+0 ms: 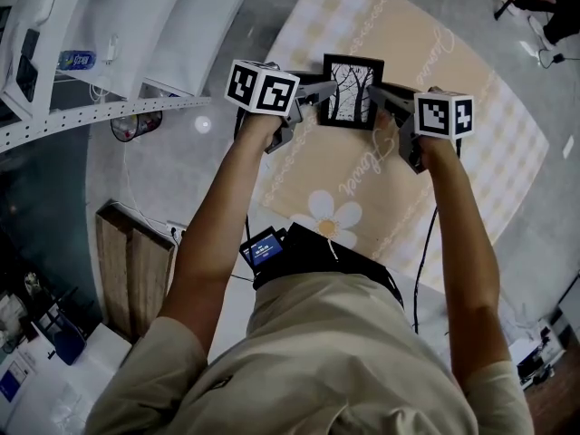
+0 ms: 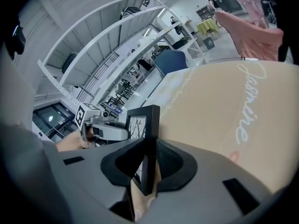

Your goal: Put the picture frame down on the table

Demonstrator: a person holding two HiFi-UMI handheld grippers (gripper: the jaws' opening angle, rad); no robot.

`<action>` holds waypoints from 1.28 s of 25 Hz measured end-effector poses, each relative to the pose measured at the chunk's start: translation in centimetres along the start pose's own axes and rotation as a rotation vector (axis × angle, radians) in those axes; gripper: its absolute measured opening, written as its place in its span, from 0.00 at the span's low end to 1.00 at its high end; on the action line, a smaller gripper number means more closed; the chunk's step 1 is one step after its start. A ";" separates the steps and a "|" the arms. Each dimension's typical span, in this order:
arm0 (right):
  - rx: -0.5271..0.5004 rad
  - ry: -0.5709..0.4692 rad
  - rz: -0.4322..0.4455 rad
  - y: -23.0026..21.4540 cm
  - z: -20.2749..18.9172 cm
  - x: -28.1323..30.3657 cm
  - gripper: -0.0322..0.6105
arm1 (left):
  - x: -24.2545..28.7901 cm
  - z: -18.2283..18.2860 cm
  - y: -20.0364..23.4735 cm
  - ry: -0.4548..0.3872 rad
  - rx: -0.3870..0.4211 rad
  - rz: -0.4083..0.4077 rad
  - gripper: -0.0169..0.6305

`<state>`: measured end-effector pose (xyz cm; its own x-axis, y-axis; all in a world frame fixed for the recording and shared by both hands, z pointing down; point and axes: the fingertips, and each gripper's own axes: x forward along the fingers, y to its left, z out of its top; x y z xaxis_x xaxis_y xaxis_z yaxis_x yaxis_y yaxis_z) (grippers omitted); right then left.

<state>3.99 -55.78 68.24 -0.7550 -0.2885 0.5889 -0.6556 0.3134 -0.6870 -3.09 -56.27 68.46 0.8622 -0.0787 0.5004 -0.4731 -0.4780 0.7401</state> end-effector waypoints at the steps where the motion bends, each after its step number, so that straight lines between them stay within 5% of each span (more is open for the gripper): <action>1: -0.001 0.001 -0.012 -0.2 0.0 0.1 0.17 | 0.1 0.0 0.2 0.003 0.008 0.015 0.14; 15: -0.047 -0.003 -0.153 -1.6 -0.1 1.1 0.21 | 0.6 -0.4 1.9 0.036 0.121 0.203 0.21; 25: -0.108 0.028 -0.256 -1.5 -0.6 1.3 0.19 | -1.1 -0.6 1.8 0.082 0.298 0.380 0.24; 32: -0.156 0.005 -0.259 0.4 -0.1 -0.4 0.18 | -3.2 0.7 -0.4 0.021 0.337 0.399 0.24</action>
<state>4.01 -55.47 67.79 -0.5621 -0.3727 0.7383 -0.8203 0.3651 -0.4402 -5.55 -56.38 66.22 0.6214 -0.2964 0.7253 -0.6765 -0.6700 0.3057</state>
